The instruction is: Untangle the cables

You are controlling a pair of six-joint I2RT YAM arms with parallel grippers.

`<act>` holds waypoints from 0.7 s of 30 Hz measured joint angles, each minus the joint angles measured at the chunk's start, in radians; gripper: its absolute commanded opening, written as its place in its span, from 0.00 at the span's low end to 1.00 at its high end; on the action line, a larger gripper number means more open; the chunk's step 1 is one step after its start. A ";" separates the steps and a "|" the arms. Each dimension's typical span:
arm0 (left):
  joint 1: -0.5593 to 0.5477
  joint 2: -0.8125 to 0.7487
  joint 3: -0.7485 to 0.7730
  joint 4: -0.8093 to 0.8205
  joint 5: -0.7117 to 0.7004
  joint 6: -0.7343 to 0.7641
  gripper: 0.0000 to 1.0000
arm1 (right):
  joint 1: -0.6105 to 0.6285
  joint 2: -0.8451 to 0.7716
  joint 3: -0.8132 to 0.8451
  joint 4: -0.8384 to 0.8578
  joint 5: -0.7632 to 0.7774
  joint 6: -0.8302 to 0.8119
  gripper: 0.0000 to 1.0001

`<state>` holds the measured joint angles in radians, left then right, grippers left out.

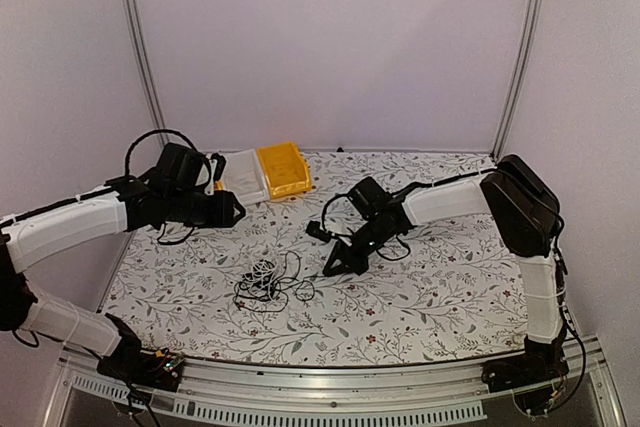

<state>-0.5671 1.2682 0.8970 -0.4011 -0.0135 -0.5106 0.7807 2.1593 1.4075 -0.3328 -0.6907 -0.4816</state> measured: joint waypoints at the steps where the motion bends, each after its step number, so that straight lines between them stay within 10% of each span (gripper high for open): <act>1: 0.000 -0.005 0.000 0.000 0.000 0.001 0.47 | 0.000 0.000 0.002 0.000 0.002 0.002 0.00; 8: -0.008 -0.027 -0.031 0.105 0.111 0.098 0.61 | -0.005 -0.047 0.086 -0.131 0.033 -0.018 0.00; 21: -0.131 -0.048 -0.105 0.605 0.326 0.332 0.67 | -0.046 -0.211 0.770 -0.366 0.014 -0.011 0.00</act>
<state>-0.6983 1.2201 0.7925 0.2039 0.3126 -0.1783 0.7345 1.9488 2.1777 -0.6987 -0.6765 -0.4931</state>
